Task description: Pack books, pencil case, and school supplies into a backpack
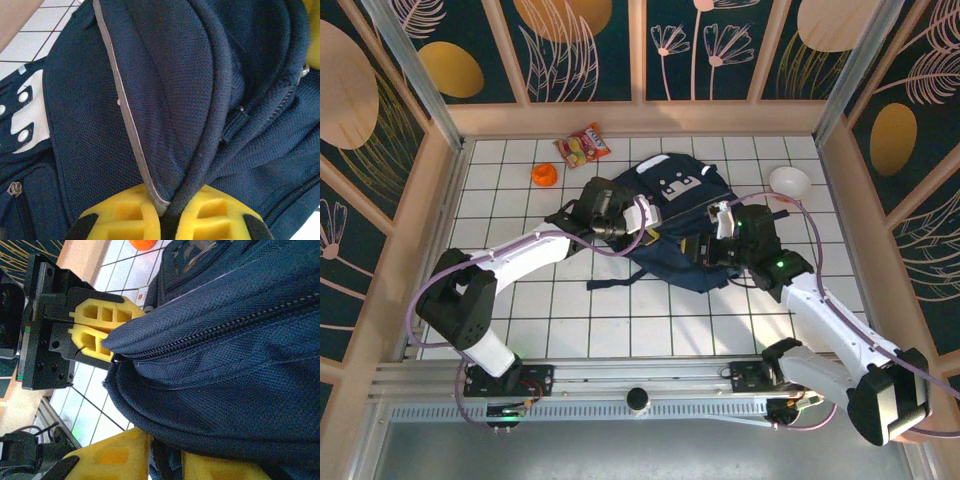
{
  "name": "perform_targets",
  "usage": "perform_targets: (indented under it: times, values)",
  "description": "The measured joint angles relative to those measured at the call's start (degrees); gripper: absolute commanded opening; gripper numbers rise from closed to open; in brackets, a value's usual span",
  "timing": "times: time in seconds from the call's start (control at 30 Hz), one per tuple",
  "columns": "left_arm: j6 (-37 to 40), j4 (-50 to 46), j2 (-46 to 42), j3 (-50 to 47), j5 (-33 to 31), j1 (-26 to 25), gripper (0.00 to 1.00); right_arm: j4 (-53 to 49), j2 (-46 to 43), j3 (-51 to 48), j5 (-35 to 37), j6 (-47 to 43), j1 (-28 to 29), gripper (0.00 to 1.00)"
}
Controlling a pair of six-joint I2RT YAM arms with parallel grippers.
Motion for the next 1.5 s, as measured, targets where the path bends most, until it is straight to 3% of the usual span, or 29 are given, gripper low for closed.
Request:
perform_targets:
  times: [0.17, 0.43, 0.97, 1.13, 1.23, 1.33, 1.5]
  values:
    - [0.00, -0.04, 0.00, 0.00, 0.00, 0.00, 0.00, -0.44, 1.20, 0.57, -0.74, -0.70, -0.11, 0.23]
    - [0.20, -0.04, 0.00, 0.00, -0.37, 0.24, 0.00, -4.00, 3.56, 3.56, 0.48, -2.86, 0.02, 0.00]
    - [2.38, 0.66, -0.37, -2.75, -1.51, 2.34, 0.00, -13.62, 1.75, 5.38, 0.85, -7.50, -5.16, 0.00]
    - [2.67, -0.44, -0.39, -2.49, 0.15, 2.54, 0.45, -12.63, 1.95, 5.22, -1.25, -6.16, -5.11, 0.00]
    - [2.36, -2.71, -0.37, -0.59, 1.31, 2.47, 0.62, -11.19, 1.95, 4.57, -1.70, -4.83, -4.90, 0.00]
    - [3.23, -3.37, -0.37, 1.20, -0.04, 0.59, 0.70, -10.67, 1.97, 4.15, -2.12, -4.13, -4.72, 0.00]
    - [3.65, -3.21, 0.26, 3.45, -0.83, -5.62, 0.70, -10.56, 2.60, 4.15, -2.45, -3.82, -4.44, 0.00]
